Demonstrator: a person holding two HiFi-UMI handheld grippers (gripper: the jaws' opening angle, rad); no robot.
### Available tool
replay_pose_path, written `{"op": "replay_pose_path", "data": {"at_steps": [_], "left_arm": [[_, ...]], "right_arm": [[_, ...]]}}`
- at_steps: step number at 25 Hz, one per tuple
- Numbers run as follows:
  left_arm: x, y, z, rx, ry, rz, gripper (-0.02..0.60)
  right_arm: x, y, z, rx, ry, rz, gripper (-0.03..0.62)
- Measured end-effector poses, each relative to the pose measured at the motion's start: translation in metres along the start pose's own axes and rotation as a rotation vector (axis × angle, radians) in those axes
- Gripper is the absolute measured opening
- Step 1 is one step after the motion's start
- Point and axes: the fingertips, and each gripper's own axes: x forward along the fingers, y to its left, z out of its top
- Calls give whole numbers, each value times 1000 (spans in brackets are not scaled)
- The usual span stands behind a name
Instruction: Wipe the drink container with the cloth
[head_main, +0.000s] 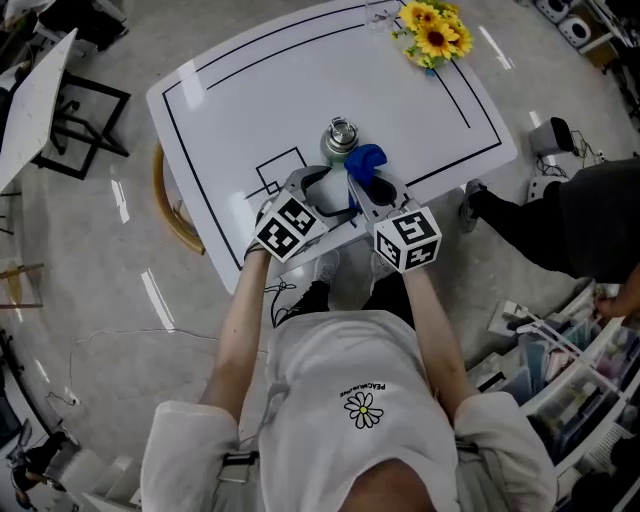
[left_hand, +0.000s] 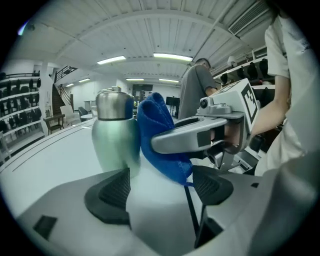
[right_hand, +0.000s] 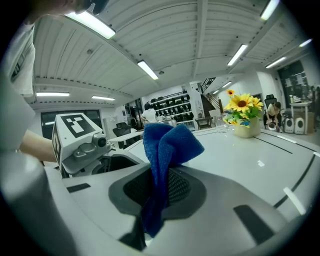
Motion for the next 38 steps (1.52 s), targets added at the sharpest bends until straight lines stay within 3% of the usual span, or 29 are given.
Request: {"op": "replay_pose_path", "data": {"at_steps": [4, 10, 15, 21, 28, 38], "left_arm": [[-3, 0, -1, -20, -11, 5, 380], [-19, 53, -1, -43, -31, 130, 380], [1, 68, 19, 6, -29, 87, 382], [10, 59, 17, 40, 12, 45, 382], [8, 52, 11, 15, 18, 55, 382], [-6, 30, -6, 8, 56, 57, 382]], "right_arm": [[3, 5, -2, -2, 3, 7, 41], [1, -1, -1, -9, 12, 13, 41], [0, -6, 1, -9, 10, 12, 41], [1, -23, 5, -13, 2, -17, 41], [2, -25, 3, -5, 1, -36, 41], [2, 0, -1, -29, 16, 9, 41]]}}
